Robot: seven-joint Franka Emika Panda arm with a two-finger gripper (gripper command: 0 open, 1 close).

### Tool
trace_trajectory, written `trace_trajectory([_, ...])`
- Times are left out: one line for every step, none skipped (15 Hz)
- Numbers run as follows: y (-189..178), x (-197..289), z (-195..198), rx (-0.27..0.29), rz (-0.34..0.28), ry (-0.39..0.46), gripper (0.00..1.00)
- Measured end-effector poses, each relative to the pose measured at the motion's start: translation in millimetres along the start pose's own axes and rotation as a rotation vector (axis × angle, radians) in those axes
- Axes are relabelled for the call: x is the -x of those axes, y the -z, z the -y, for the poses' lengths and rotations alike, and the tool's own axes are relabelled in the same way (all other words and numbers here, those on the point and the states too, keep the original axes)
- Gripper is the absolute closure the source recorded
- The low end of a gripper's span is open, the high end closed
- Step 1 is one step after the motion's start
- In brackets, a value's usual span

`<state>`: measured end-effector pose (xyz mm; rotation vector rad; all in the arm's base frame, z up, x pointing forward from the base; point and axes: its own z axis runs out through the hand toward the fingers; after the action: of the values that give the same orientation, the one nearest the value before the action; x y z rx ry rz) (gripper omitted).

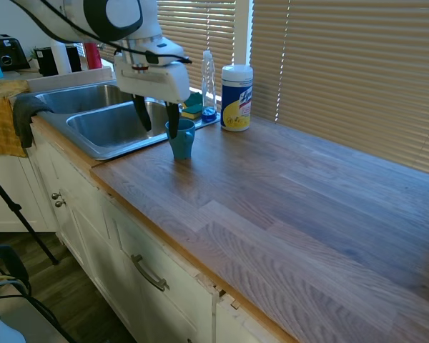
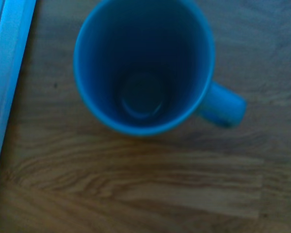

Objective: Put the mug in the sink

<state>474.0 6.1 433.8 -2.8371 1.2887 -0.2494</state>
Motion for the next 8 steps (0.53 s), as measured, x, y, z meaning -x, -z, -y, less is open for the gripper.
trace_trajectory([4,-10,6,0.0,-0.016,0.002,0.0])
trace_trajectory([6,-18,14,-0.001,-0.027,0.007,0.0])
trace_trajectory([7,-26,23,-0.006,-0.035,0.012,0.0])
trace_trajectory([7,-33,31,-0.01,-0.038,0.018,0.0])
trace_trajectory([6,-38,39,-0.014,-0.039,0.025,0.0])
trace_trajectory([4,-43,45,-0.014,-0.039,0.031,0.0])
trace_trajectory([-2,-48,50,-0.01,-0.036,0.035,0.0])
trace_trajectory([-10,-51,54,-0.001,-0.03,0.038,0.0])
